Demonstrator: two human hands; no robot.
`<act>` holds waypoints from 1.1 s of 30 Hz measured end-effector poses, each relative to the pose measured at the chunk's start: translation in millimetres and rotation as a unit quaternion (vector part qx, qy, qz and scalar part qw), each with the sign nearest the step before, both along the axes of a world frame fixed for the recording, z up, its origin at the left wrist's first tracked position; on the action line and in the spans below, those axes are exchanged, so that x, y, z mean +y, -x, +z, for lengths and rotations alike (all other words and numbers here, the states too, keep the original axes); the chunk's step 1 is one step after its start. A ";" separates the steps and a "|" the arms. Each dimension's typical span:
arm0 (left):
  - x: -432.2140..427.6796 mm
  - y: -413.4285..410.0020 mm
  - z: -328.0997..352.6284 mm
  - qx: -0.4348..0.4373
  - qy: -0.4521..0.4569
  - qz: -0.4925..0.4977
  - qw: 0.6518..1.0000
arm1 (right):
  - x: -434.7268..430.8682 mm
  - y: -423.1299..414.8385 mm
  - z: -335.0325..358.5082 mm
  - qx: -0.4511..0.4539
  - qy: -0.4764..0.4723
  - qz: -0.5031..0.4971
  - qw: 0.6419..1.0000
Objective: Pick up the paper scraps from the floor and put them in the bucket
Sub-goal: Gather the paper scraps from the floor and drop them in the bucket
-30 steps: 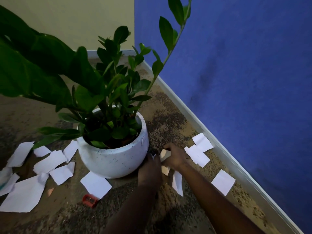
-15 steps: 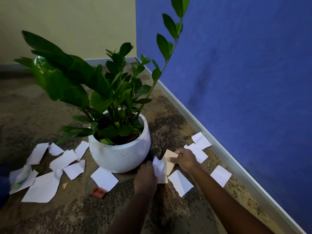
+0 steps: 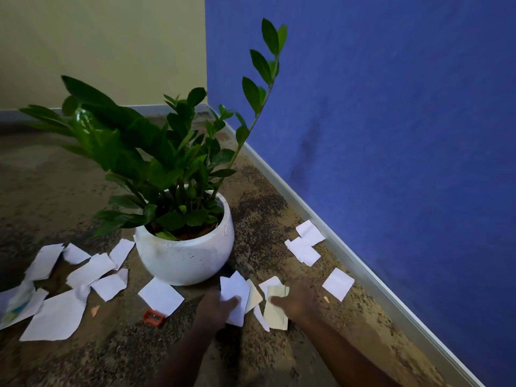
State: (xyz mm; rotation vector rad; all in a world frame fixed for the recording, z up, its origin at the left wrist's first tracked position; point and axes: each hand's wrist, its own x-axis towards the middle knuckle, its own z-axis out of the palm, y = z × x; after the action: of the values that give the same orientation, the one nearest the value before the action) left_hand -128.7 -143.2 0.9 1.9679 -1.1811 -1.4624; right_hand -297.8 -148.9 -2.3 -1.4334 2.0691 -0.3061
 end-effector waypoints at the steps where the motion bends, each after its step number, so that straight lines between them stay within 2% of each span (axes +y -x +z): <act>1: 1.7 1.7 -0.8 0.002 -0.001 -0.010 1.000 | 0.8 -0.9 -1.1 -0.012 0.002 -0.004 1.000; 9: -0.5 21.4 -7.9 -0.007 0.036 -0.044 0.998 | 0.0 10.2 -3.4 -0.103 0.032 0.002 0.994; 12: -0.6 22.8 -9.9 -0.017 0.047 -0.052 0.997 | -8.7 33.6 7.5 -0.105 0.050 -0.037 0.992; 17: -0.7 16.0 -11.6 -0.058 0.070 -0.076 0.993 | -20.4 84.1 17.4 -0.012 0.025 -0.091 0.995; 20: -2.4 10.7 -10.2 -0.087 0.063 -0.083 0.991 | -20.1 99.5 13.3 0.043 -0.021 -0.097 0.994; 23: -3.2 6.3 -8.7 -0.092 0.056 -0.091 0.990 | -23.0 106.6 7.4 0.053 -0.043 -0.107 0.992; 26: -3.6 2.9 -8.1 -0.083 0.051 -0.093 0.991 | -27.8 110.9 6.7 0.119 -0.077 -0.094 0.985; 28: -3.9 2.3 -6.5 -0.047 0.033 -0.096 0.994 | -28.9 110.8 6.1 0.165 -0.091 -0.090 0.978; 31: 0.4 8.5 -3.0 0.013 0.016 -0.125 0.992 | -27.5 109.5 1.8 0.173 -0.081 -0.080 0.978; 33: 7.2 17.5 -0.7 -0.006 0.027 -0.180 0.983 | -24.9 109.8 1.3 0.184 -0.069 -0.071 0.978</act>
State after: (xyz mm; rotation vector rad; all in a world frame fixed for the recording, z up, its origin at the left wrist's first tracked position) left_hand -146.2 -136.0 0.1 1.7938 -1.6290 -1.5684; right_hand -407.6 -173.8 -0.9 -1.3392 2.4404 0.0528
